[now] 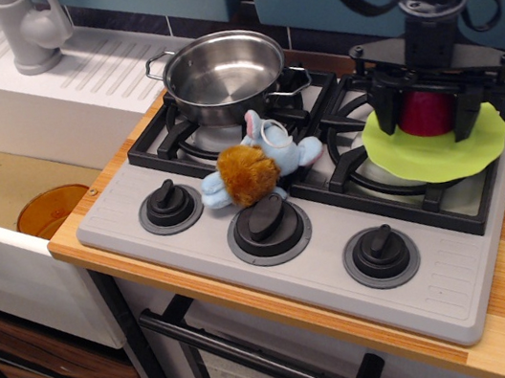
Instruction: Put sweetpotato on plate and stuffedelephant in pot or pan on stove
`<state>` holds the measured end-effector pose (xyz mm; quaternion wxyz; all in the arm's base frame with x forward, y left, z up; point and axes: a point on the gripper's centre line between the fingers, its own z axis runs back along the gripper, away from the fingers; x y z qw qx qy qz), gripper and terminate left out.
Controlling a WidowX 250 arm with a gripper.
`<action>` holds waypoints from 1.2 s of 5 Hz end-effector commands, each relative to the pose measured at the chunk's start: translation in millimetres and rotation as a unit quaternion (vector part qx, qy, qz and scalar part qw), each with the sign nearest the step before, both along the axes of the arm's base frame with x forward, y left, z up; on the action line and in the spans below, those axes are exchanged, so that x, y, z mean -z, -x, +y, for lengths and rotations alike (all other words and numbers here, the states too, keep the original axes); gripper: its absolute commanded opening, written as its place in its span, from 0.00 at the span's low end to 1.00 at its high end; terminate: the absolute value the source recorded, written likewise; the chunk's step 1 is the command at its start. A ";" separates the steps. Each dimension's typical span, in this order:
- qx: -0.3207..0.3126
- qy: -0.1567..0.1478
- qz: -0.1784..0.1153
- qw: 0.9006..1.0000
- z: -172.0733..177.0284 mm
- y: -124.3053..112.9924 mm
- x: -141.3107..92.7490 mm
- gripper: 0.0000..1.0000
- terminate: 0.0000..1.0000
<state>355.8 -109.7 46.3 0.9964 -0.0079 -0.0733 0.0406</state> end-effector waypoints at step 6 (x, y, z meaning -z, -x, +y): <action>0.021 -0.003 0.034 0.999 7.9 24.6 -87.0 1.00 0.00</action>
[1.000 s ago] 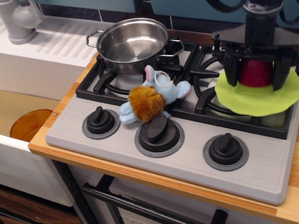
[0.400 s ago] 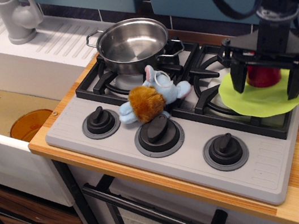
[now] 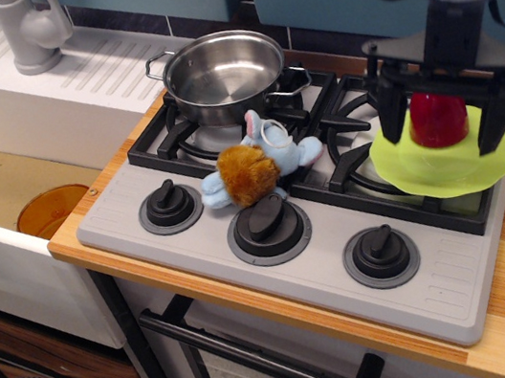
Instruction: Put sweetpotato on plate and stuffedelephant in pot or pan on stove
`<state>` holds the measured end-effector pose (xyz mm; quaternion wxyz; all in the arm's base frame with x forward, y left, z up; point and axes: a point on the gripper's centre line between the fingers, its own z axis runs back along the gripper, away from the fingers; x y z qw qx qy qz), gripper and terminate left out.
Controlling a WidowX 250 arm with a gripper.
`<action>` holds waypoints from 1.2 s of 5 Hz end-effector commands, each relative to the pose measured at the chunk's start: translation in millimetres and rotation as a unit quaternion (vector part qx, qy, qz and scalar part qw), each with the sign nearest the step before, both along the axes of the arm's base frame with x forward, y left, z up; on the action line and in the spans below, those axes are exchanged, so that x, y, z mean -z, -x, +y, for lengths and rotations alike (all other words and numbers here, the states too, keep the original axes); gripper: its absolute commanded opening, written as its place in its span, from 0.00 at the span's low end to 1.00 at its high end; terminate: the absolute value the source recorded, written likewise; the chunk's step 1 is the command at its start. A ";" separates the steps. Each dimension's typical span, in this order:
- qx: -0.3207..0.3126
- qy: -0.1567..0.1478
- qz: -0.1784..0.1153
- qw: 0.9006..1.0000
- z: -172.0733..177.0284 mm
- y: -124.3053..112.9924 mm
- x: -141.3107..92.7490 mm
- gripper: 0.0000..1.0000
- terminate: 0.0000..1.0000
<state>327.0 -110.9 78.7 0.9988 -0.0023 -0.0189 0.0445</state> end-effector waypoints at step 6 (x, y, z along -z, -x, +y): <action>0.014 -0.071 -0.090 0.993 92.1 0.5 -70.6 1.00 0.00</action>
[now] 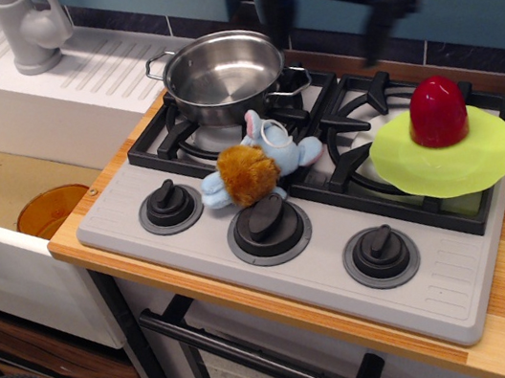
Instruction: Put sweetpotato on plate and stuffedelephant in pot or pan on stove
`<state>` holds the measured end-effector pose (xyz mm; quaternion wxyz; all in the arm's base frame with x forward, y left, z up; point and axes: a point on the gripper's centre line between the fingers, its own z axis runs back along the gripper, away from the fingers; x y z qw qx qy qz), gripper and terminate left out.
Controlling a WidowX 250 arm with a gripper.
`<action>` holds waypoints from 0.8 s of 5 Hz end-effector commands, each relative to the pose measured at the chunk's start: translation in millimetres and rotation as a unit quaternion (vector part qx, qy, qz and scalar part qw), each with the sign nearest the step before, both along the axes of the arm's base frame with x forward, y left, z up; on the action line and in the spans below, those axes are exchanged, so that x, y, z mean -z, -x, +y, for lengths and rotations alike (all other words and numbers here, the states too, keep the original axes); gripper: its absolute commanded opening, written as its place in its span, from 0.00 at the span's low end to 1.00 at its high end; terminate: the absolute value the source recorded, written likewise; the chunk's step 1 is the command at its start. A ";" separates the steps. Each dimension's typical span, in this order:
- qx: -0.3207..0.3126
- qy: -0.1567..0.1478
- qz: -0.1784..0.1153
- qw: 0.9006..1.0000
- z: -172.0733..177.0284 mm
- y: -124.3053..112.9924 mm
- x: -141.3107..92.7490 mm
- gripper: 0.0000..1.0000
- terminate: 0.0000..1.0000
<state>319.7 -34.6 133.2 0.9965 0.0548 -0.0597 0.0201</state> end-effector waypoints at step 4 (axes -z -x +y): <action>-0.051 0.006 -0.074 0.996 40.9 1.1 39.1 1.00 0.00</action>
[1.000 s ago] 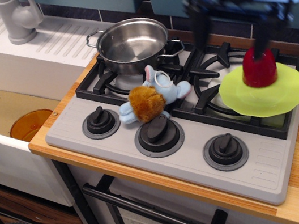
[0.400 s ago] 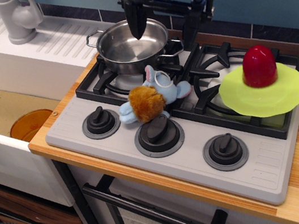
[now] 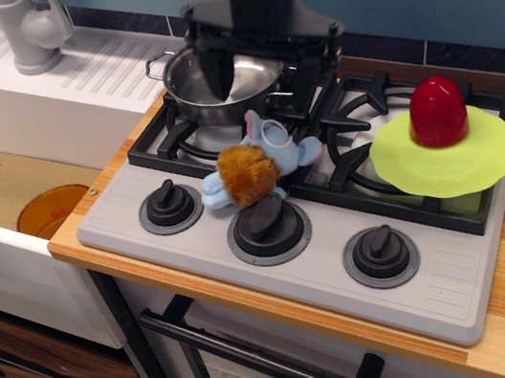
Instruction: Put sweetpotato on plate and stuffedelephant in pot or pan on stove
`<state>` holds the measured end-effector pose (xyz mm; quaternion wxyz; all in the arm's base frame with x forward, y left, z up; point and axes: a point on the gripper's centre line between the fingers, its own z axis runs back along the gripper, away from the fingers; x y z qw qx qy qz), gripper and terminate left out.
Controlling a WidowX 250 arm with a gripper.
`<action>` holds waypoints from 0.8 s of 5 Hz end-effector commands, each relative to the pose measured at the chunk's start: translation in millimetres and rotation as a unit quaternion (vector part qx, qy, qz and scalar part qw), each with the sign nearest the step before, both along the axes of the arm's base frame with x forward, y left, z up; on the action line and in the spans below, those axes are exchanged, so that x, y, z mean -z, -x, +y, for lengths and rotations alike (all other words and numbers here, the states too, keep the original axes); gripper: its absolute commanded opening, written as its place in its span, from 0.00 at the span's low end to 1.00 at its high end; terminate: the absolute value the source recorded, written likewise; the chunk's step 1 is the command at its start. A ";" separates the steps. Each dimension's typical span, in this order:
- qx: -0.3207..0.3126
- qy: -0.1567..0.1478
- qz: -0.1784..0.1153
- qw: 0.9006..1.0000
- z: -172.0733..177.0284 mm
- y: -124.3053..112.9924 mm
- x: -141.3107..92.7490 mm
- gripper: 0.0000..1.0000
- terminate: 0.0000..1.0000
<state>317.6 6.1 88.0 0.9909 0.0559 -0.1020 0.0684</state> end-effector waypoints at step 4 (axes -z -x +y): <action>-0.026 0.033 -0.057 0.997 -4.3 -0.5 37.9 0.00 0.00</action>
